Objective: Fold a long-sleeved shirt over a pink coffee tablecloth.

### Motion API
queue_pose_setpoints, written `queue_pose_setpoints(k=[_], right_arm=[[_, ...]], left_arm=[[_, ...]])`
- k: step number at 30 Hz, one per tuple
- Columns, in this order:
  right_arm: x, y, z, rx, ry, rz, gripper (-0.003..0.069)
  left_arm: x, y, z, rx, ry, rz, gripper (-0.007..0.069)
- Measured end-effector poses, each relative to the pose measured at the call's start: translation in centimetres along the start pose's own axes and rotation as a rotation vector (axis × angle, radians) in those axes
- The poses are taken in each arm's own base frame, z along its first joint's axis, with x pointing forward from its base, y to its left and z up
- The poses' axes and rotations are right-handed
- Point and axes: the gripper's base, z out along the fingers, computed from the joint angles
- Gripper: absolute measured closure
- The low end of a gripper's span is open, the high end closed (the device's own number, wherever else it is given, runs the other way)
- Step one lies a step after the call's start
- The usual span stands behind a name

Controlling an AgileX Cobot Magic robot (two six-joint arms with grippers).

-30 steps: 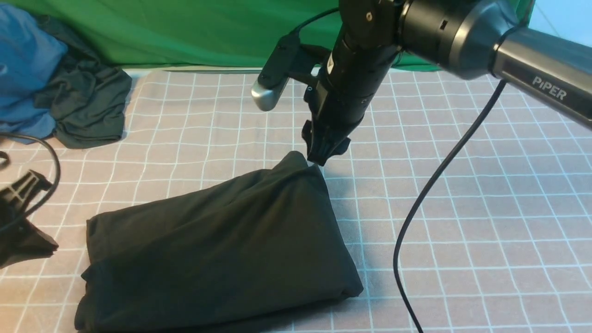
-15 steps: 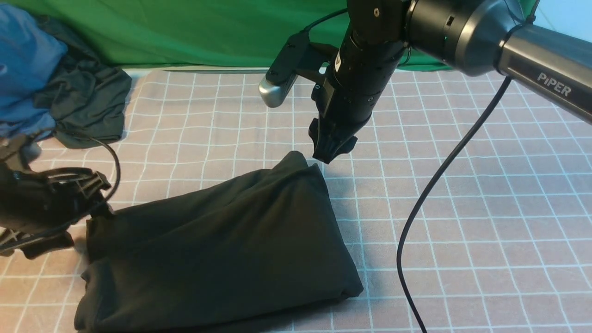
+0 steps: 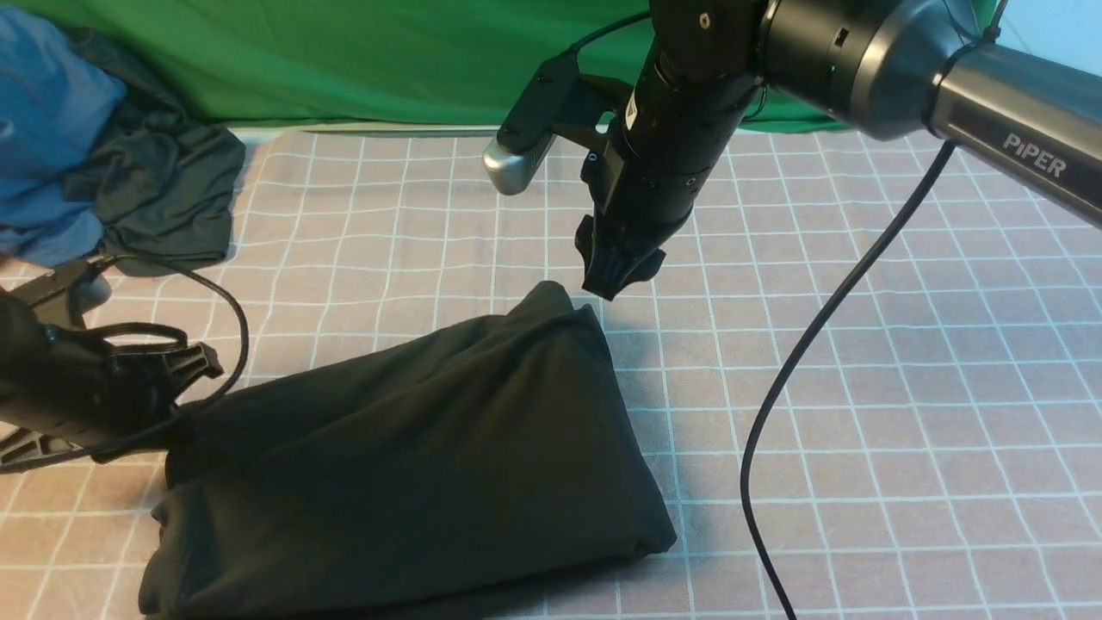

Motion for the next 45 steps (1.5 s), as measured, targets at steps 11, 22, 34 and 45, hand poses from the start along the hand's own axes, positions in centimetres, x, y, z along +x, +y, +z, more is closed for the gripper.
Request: queue_pose_setpoints(k=[11, 22, 34, 45], right_arm=[[-0.2, -0.1, 0.0, 0.015, -0.025, 0.001, 0.0283], [-0.3, -0.2, 0.0, 0.021, -0.035, 0.017, 0.0283], [0.7, -1.0, 0.3, -0.006, 0.014, 0.357, 0.0179], [1.9, -2.2, 4.3, -0.094, 0.069, 0.615, -0.0022]], left_arm=[[-5.7, -2.0, -3.0, 0.049, -0.158, 0.041, 0.0594], [-9.4, -2.7, -2.1, 0.067, -0.245, 0.030, 0.0594], [-10.9, -3.1, -2.0, 0.074, -0.262, 0.040, 0.0501], [-10.5, -4.4, -11.2, 0.113, -0.338, 0.042, 0.0293]])
